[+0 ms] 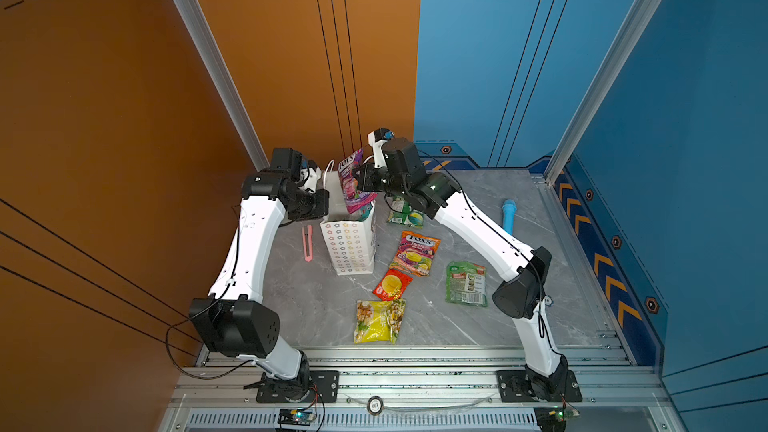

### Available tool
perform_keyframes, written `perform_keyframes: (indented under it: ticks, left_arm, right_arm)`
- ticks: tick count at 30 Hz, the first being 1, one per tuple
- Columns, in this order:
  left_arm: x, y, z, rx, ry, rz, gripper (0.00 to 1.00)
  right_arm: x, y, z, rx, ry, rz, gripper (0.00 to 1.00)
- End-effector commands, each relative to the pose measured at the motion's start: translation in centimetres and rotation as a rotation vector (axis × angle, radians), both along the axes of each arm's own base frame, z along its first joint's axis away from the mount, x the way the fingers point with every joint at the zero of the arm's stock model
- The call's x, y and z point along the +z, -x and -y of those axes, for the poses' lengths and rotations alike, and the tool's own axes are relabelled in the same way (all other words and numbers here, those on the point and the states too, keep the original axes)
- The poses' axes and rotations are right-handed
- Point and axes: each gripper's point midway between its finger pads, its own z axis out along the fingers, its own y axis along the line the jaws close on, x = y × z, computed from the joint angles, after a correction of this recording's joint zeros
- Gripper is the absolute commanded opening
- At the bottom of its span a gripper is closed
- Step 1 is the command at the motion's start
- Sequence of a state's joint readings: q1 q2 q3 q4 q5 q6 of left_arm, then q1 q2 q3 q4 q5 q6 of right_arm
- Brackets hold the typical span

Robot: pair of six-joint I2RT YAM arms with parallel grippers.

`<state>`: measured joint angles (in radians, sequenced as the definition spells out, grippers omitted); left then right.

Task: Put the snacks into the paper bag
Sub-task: 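Lower the purple packet into the bag with the right gripper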

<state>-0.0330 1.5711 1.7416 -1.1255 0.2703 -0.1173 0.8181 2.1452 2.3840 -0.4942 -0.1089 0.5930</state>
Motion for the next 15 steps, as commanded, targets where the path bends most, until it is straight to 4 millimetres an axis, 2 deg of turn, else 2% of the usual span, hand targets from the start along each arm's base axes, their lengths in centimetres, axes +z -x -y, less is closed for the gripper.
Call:
perform_keyframes:
  ticks: [1,15]
  left_arm:
    - [0.8,-0.2,0.3,-0.022,0.013,0.025,0.0]
    - [0.8,0.0,0.1,-0.02,0.016,0.03,0.0]
  right_arm:
    - [3.4,1.4,-0.8,0.044,-0.096,0.04,0.0]
    - [0.5,1.0,-4.0,0.095,-0.207,-0.106,0.0]
